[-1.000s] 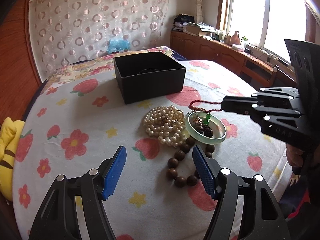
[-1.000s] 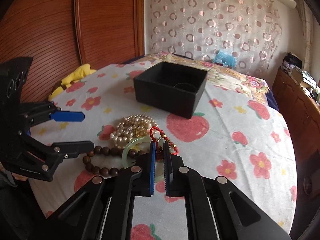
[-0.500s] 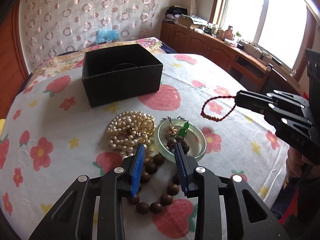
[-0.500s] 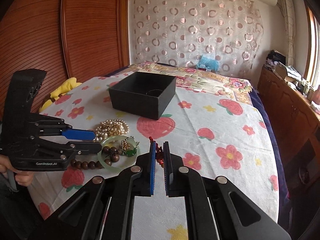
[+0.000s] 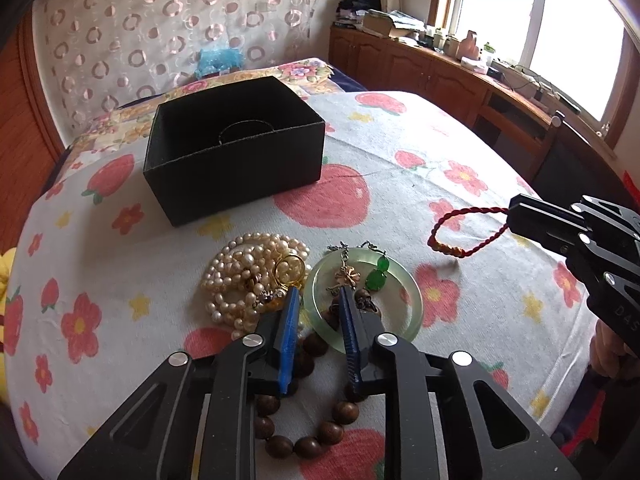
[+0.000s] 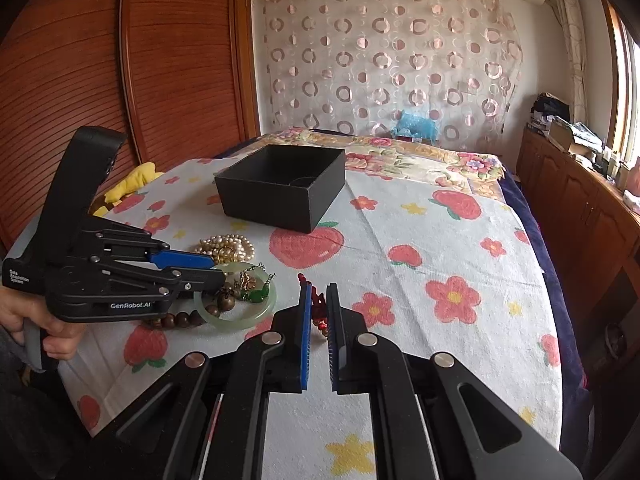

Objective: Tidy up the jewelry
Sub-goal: 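Lower the left tool onto the jade bangle and close on its rim, then lift the jade bangle with the left tool and lower it into the black box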

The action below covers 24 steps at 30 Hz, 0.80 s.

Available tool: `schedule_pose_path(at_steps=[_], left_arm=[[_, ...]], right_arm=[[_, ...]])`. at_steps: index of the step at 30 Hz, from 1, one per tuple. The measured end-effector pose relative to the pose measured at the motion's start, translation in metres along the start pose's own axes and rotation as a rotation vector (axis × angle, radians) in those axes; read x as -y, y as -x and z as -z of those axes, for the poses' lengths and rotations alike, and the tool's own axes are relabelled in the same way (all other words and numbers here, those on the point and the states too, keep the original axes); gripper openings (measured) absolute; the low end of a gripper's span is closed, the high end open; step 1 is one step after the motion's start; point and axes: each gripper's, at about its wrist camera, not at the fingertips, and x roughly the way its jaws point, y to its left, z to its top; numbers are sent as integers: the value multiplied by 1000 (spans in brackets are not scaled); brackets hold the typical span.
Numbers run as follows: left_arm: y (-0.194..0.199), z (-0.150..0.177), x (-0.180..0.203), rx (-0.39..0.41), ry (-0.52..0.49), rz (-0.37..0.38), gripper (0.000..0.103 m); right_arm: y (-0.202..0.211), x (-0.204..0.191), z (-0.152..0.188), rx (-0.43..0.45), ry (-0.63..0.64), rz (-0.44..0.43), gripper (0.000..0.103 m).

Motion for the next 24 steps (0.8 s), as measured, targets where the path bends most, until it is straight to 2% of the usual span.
schedule_pose_path(at_steps=[3, 13, 24], left_arm=[[-2, -2, 0, -7, -16, -23, 10], [-10, -9, -1, -16, -57, -35, 7], [35, -6, -11, 160, -4, 0, 7]], right_arm=[[0, 0, 0, -1, 0, 0, 8], [-2, -3, -1, -9, 12, -3, 8], [-7, -8, -7, -8, 22, 19, 8]])
